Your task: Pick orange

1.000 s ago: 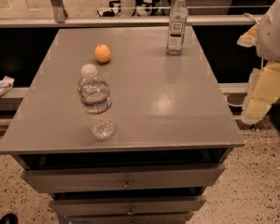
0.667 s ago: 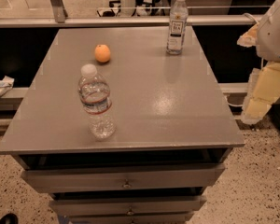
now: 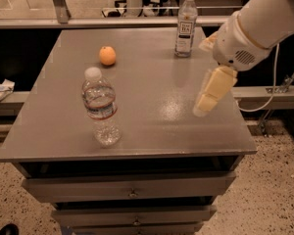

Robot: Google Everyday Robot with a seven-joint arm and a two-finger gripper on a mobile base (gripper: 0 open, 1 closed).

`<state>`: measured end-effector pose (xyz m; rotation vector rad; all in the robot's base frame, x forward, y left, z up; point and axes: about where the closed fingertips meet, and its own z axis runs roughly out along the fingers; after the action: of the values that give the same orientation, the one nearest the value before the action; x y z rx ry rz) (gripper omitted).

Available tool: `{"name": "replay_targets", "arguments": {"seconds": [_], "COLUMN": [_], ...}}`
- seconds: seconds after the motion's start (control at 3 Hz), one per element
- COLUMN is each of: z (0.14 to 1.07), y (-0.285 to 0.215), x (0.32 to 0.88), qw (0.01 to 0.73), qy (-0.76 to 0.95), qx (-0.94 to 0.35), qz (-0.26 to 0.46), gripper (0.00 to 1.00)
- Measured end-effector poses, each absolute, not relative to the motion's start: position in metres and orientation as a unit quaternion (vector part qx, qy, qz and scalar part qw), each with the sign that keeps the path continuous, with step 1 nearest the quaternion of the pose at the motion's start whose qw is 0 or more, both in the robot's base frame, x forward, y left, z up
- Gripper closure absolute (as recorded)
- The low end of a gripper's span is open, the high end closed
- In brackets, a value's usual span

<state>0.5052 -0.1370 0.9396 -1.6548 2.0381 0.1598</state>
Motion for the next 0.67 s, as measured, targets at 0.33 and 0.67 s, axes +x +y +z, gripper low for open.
{"name": "replay_targets", "arguments": {"seconds": [0.33,0.67], "z": [0.9242,0.9242], "y": [-0.0893,-0.0893], "x": [0.5445,0.5445], "qw": [0.302,0.302], "qy": [0.735,0.735], "qx": [-0.597,-0.597], "qz": [0.112,0.112], "gripper": [0.00,0.00]}}
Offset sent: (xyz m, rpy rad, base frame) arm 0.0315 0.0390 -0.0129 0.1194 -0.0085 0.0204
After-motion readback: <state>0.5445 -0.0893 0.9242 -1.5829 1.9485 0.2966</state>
